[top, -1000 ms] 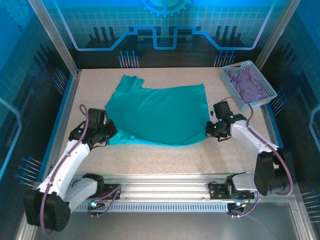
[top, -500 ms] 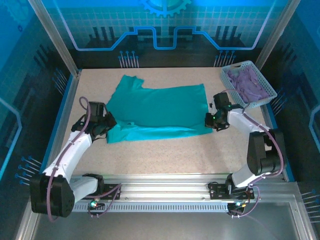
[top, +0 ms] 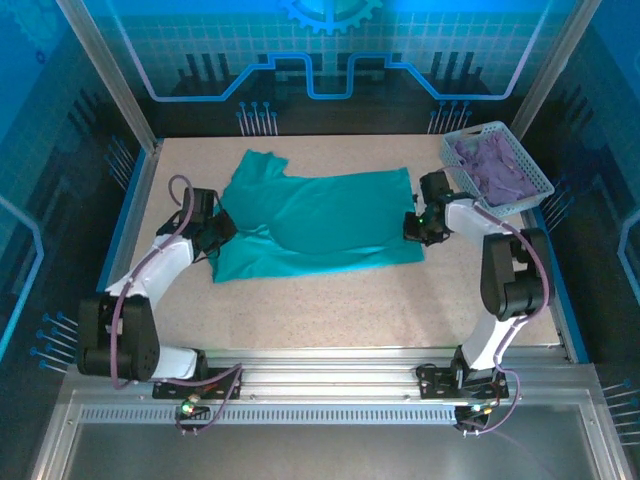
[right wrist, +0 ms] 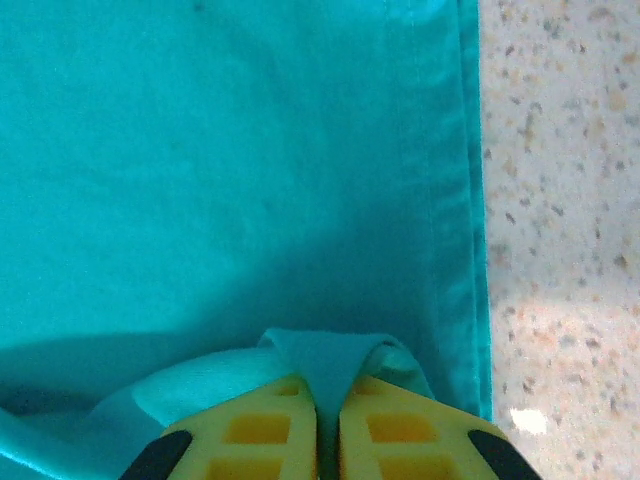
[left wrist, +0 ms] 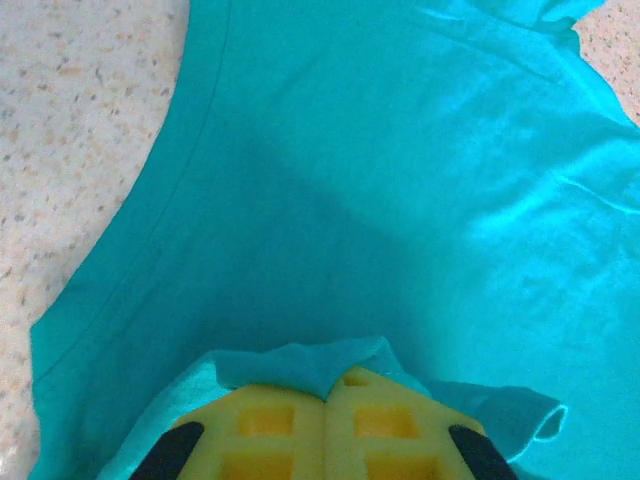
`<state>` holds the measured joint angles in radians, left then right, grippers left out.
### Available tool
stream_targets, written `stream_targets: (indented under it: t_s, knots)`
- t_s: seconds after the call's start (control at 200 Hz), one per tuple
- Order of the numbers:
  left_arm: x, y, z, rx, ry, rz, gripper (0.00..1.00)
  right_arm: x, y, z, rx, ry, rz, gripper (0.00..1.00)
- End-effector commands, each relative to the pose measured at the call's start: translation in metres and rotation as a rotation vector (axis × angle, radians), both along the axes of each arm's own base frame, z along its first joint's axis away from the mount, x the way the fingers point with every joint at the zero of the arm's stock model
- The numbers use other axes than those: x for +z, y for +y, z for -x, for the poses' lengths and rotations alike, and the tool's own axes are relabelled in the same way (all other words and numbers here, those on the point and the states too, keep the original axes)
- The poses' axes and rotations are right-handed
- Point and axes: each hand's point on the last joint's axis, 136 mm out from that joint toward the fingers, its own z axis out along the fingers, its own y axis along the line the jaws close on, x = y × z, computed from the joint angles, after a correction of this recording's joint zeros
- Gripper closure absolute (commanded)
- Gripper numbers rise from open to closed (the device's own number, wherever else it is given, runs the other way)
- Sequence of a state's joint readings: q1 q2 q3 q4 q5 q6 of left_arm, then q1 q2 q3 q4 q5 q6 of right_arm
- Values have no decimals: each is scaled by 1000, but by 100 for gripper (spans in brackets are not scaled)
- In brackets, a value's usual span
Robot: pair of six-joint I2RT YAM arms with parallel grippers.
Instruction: Fold the inside-out t-shirt
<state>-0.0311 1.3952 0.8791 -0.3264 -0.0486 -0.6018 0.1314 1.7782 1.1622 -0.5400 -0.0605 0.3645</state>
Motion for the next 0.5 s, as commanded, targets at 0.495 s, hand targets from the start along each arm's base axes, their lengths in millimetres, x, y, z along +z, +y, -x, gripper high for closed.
stream_targets:
  t_s: [0.495]
  knots:
    - [-5,27,-16,68,-45,-54,64,26,-35,-5,-57,-70,86,55]
